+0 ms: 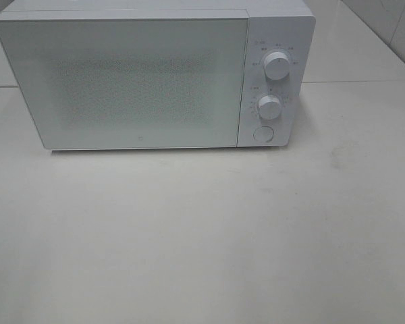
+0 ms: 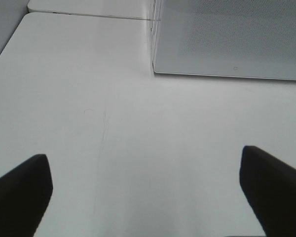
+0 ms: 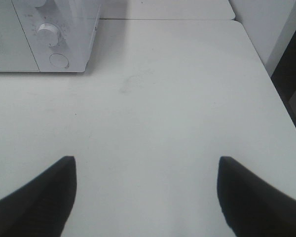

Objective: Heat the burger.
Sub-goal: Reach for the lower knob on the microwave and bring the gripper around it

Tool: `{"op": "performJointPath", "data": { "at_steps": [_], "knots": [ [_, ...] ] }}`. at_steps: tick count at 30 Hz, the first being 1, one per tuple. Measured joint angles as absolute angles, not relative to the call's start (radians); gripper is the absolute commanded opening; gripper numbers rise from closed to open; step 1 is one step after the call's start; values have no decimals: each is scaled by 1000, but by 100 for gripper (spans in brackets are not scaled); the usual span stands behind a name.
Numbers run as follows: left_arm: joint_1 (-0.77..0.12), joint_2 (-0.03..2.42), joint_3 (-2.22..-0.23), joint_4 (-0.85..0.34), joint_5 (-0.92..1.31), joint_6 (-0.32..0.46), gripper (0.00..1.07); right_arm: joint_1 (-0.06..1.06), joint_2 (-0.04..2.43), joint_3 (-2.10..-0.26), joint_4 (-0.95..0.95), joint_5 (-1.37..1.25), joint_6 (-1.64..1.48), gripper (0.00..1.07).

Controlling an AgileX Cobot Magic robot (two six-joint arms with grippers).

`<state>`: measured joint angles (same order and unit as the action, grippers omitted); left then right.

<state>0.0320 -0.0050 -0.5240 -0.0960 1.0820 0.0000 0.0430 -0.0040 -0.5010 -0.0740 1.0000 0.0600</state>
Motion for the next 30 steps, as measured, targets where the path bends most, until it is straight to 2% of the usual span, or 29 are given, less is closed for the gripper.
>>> {"op": "performJointPath", "data": {
  "at_steps": [22,30],
  "knots": [
    [32,-5,-524,-96,1082,0,97,43,-2,-505,-74,997,60,74],
    [32,-5,-524,-96,1082,0,97,43,117,-519,-74,855,60,74]
  ]
}}
